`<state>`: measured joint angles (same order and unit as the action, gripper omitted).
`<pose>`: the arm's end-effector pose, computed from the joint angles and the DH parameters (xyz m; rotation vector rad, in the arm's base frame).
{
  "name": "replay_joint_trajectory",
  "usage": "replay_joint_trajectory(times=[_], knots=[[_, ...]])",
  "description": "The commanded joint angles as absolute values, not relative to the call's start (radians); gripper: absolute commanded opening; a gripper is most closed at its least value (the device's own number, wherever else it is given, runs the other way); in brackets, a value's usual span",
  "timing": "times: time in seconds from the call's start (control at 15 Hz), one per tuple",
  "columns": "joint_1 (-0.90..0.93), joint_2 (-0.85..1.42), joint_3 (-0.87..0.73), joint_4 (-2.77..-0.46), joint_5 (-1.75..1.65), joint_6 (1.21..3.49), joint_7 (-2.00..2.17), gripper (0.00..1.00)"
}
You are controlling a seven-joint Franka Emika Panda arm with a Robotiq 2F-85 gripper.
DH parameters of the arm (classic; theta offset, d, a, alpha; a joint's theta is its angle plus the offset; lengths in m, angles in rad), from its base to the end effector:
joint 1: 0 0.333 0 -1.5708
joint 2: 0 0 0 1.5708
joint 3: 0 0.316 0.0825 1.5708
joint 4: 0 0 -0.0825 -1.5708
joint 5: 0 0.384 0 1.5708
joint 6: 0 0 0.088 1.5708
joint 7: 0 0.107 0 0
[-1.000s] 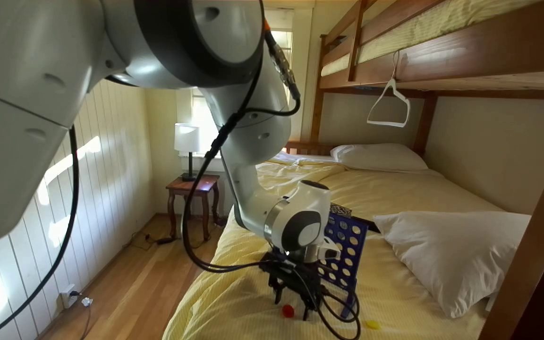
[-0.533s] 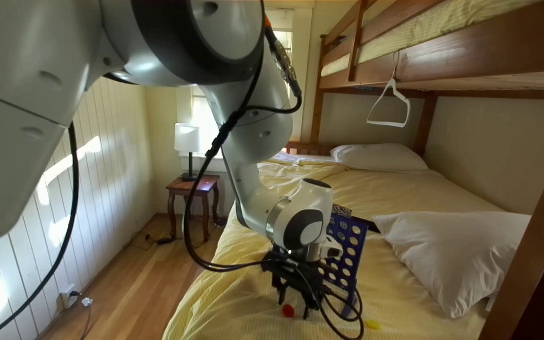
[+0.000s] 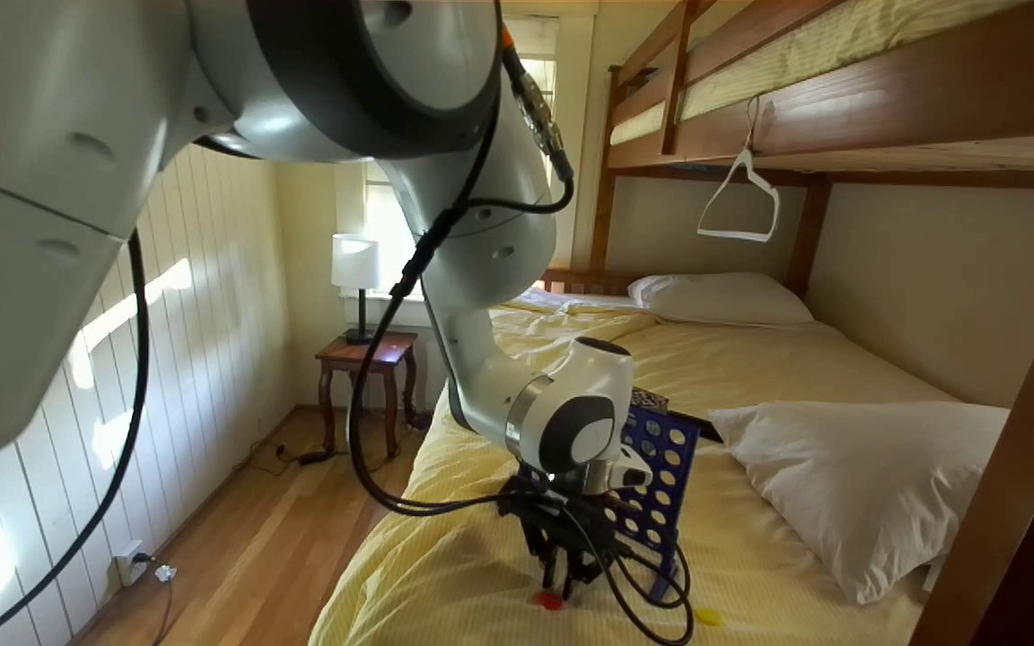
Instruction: Put one orange chip in the blue gameboard.
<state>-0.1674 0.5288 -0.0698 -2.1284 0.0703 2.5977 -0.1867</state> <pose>0.5478 -0.1349 0.1515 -3.1249 0.1614 0.0880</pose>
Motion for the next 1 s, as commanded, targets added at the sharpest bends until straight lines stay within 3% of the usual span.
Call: replay_joint_trajectory(times=[0.0, 0.07, 0.13, 0.2, 0.33, 0.6, 0.67, 0.8, 0.87, 0.93], knots=[[-0.173, 0.509, -0.066, -2.138, 0.046, 2.596, -0.191, 0.36], [-0.172, 0.509, -0.067, -2.138, 0.045, 2.596, -0.189, 0.4], [-0.172, 0.508, -0.066, -2.139, 0.046, 2.597, -0.189, 0.61], [-0.172, 0.507, -0.066, -2.14, 0.046, 2.596, -0.189, 0.63], [-0.174, 0.504, -0.066, -2.141, 0.044, 2.592, -0.195, 0.76], [-0.173, 0.494, -0.07, -2.15, 0.027, 2.587, -0.21, 0.81], [-0.173, 0.494, -0.071, -2.15, 0.022, 2.587, -0.211, 0.74], [-0.169, 0.494, -0.078, -2.149, 0.003, 2.58, -0.209, 0.71], [-0.167, 0.496, -0.081, -2.147, -0.008, 2.574, -0.207, 0.65], [-0.166, 0.497, -0.083, -2.146, -0.018, 2.568, -0.208, 0.68]])
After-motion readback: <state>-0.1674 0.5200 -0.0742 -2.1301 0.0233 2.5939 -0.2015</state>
